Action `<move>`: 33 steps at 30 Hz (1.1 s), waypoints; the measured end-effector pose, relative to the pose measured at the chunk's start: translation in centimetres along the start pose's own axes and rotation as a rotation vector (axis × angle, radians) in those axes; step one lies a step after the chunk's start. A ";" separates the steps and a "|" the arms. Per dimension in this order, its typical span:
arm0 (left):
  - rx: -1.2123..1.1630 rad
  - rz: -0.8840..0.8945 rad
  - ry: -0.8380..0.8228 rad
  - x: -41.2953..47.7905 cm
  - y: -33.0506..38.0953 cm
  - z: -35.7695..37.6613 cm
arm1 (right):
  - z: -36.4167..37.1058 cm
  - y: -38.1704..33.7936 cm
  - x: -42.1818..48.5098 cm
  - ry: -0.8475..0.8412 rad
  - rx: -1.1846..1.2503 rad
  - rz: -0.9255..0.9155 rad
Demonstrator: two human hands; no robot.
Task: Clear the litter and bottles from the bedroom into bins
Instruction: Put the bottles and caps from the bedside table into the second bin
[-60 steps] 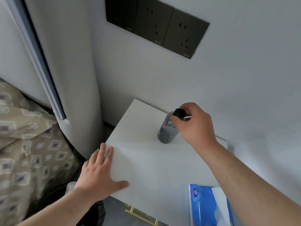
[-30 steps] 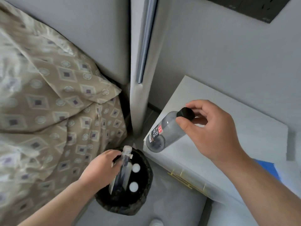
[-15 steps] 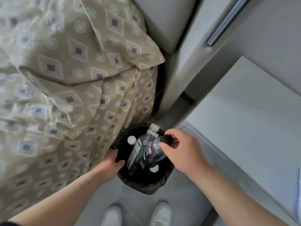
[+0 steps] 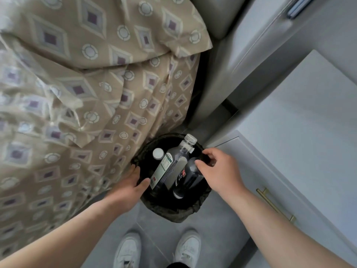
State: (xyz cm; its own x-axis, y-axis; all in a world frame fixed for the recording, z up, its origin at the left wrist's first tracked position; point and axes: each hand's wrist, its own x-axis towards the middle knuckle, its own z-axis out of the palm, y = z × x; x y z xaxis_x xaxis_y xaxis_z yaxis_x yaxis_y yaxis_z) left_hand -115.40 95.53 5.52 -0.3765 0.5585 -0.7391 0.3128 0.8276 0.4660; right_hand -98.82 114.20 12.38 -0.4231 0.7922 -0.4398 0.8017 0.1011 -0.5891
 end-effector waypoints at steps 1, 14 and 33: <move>-0.005 0.001 0.001 0.0 0.1 0.0 | 0.3 0.0 0.3 0.006 0.004 0.006; 0.012 0.004 -0.006 -0.3 0.3 -0.1 | 3.9 1.0 3.1 -0.037 -0.054 0.060; -0.002 -0.010 -0.020 -0.7 0.7 -0.2 | 3.7 2.1 1.3 0.026 0.044 0.153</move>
State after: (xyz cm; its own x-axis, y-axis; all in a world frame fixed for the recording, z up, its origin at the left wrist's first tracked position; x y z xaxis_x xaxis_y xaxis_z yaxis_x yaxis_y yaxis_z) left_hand -115.10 95.71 6.49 -0.3623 0.5488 -0.7534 0.3077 0.8334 0.4591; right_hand -99.24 113.25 8.05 -0.2863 0.8117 -0.5091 0.8361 -0.0478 -0.5464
